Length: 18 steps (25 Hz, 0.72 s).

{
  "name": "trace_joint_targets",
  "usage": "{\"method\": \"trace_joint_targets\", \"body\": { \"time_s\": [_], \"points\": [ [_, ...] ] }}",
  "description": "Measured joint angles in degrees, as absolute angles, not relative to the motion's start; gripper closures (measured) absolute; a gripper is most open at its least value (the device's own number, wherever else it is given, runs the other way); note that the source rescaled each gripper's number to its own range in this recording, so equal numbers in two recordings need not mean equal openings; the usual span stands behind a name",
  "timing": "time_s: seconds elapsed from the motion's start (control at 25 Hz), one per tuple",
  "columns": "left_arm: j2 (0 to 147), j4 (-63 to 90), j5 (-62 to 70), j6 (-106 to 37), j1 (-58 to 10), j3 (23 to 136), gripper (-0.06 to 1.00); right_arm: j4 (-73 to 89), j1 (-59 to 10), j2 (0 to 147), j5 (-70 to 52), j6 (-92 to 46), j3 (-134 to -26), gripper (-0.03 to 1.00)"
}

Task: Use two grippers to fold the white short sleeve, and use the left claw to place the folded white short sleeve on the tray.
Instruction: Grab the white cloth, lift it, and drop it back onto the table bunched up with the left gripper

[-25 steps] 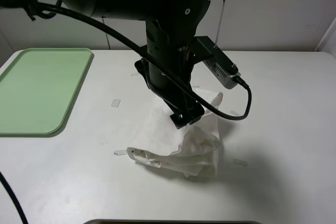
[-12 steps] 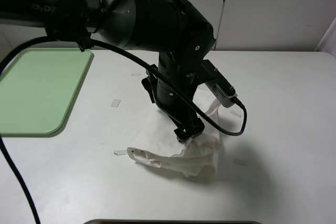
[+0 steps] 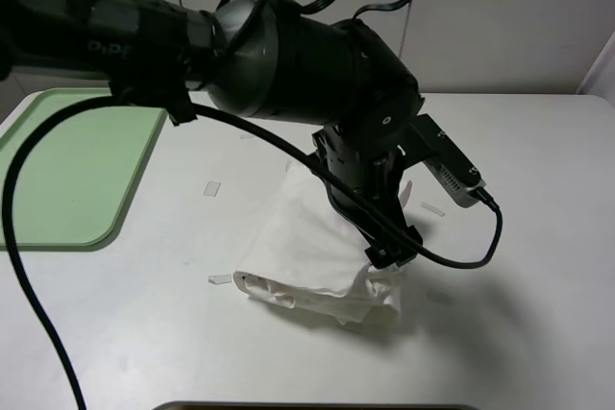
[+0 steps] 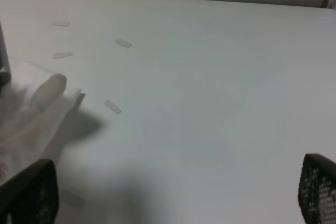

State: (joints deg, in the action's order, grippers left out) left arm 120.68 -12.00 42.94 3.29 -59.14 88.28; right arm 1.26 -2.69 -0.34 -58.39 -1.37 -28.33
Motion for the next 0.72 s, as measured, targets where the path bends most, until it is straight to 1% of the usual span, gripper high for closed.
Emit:
{"method": "trace_joint_targets", "body": {
  "time_s": [0.24,0.72],
  "points": [
    [121.98,-10.21,40.44,3.29,-61.66,88.16,-0.04,1.26,-2.69,-0.34,-58.39,-1.37,-28.33,-0.03],
    [121.98,-7.92,33.03,3.29,-62.09,82.27,-0.04,1.26,-2.69,-0.34,-58.39,-1.37,-28.33,-0.03]
  ]
}}
